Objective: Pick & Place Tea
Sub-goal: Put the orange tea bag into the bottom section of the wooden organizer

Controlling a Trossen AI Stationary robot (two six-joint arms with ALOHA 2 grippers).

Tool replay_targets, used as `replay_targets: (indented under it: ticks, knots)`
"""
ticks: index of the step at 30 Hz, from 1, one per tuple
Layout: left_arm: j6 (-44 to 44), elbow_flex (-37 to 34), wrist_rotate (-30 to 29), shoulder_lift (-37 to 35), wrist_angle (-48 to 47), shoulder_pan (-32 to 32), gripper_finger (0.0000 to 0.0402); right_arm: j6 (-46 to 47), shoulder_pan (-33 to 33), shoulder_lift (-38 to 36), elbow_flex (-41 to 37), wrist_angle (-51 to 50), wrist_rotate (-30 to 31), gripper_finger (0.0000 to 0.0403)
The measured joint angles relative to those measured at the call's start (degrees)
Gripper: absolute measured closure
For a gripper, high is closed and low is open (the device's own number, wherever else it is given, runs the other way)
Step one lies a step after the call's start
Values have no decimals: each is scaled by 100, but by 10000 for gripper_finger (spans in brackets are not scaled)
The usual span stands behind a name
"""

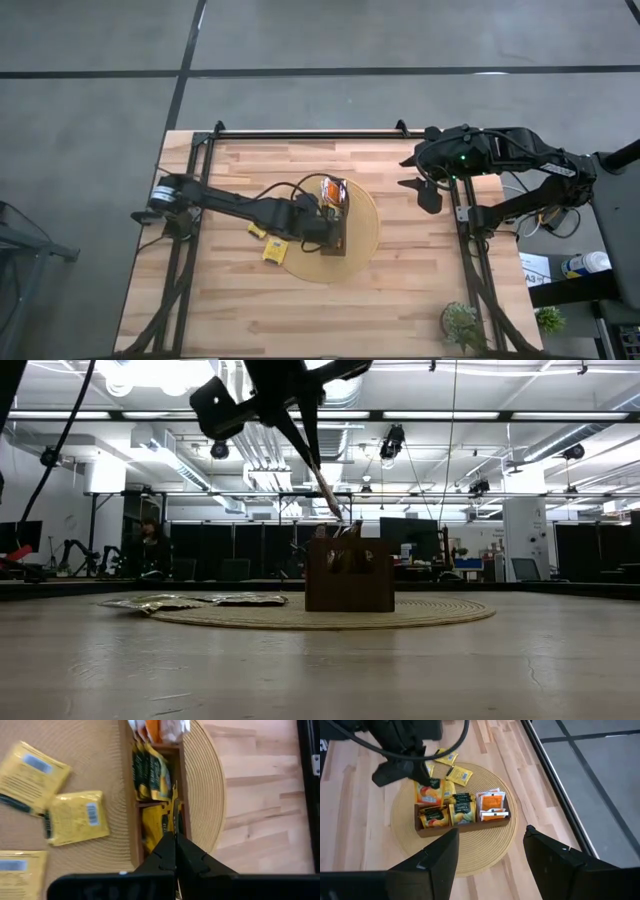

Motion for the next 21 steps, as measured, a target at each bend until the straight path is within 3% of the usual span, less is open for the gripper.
replay_targets:
  ticks: [6,21]
  knots:
    - [-34,383,-105,-24,-782,0,402,-2,0,0,-20,-1,0,184]
    - [-291,342,4,403,-550,-11,401,-32,0,0,-99,0,-4,183]
